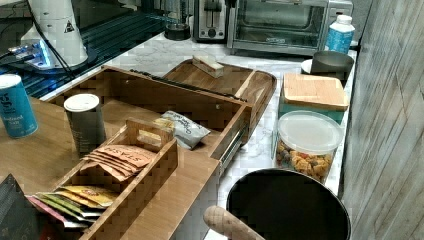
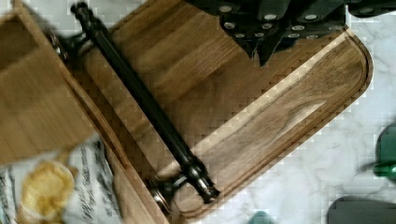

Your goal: Close the drawer.

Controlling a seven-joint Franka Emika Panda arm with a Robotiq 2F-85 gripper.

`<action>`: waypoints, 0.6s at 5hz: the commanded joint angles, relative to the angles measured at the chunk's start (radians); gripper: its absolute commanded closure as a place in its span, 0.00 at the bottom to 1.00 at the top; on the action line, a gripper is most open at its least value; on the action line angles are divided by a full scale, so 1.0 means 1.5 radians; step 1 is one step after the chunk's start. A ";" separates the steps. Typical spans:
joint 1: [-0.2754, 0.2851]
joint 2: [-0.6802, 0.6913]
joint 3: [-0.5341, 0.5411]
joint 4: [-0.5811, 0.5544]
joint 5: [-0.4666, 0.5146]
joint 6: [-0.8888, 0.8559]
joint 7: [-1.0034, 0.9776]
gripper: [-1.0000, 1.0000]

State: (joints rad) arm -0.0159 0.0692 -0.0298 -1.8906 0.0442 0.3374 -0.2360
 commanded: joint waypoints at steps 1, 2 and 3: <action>0.020 -0.006 0.027 -0.101 -0.033 0.112 -0.239 1.00; 0.031 -0.009 0.041 -0.174 -0.070 0.213 -0.254 1.00; 0.052 0.002 0.045 -0.208 -0.108 0.247 -0.240 1.00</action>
State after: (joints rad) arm 0.0185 0.0796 -0.0026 -2.1270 -0.0428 0.7173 -0.5781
